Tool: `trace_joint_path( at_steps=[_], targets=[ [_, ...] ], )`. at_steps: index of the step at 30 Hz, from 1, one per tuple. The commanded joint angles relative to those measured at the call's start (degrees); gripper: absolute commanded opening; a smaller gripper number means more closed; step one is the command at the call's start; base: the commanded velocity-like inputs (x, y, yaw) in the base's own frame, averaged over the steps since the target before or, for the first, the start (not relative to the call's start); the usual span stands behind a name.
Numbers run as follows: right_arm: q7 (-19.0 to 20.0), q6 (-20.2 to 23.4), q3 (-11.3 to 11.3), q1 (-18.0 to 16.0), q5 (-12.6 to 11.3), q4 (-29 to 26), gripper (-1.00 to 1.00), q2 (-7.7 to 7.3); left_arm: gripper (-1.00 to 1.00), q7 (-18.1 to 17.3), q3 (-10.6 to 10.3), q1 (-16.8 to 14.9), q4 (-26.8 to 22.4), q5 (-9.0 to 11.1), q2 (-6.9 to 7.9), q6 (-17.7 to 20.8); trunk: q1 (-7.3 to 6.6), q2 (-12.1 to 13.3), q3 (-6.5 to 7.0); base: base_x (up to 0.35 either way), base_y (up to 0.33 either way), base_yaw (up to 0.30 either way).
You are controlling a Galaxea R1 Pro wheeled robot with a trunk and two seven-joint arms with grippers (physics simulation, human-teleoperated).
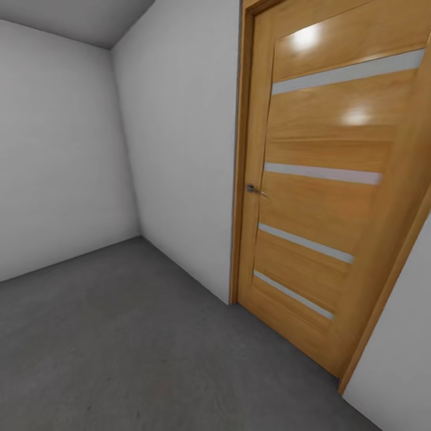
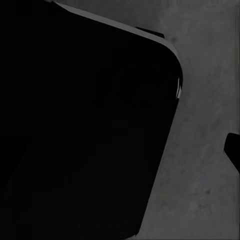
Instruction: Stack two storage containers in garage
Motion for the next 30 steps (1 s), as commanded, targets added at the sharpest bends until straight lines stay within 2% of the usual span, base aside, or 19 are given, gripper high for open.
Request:
trace_joint_path(
  at_steps=[1, 8, 24, 30],
  targets=[
    [0.02, -0.13, 0.40, -0.01, -0.04, 0.01, 1.00, -0.01, 1.00, 0.04, 0.04, -0.01, 0.00, 0.17, -0.01, -0.15, 0.03, -0.02, -0.04, 0.324, 0.000, -0.037],
    [-0.11, 0.00, -0.10, -0.01, -0.43, 0.01, 1.00, 0.02, 1.00, 0.04, -0.01, -0.01, -0.04, 0.09, -0.01, -0.50, 0.03, -0.02, -0.04, 0.277, 0.000, -0.193],
    [0.05, 0.00, 0.04, -0.01, -0.28, 0.01, 1.00, -0.01, 1.00, 0.04, 0.07, -0.01, -0.09, -0.01, -0.09, -0.59, 0.03, -0.02, -0.04, 0.018, 0.002, -0.268],
    [0.05, 0.00, 0.06, -0.01, -0.26, 0.01, 1.00, -0.01, 1.00, 0.04, 0.07, -0.01, -0.09, -0.01, -0.09, -0.59, 0.03, -0.02, -0.04, 0.144, 0.174, -0.269]
  ],
)
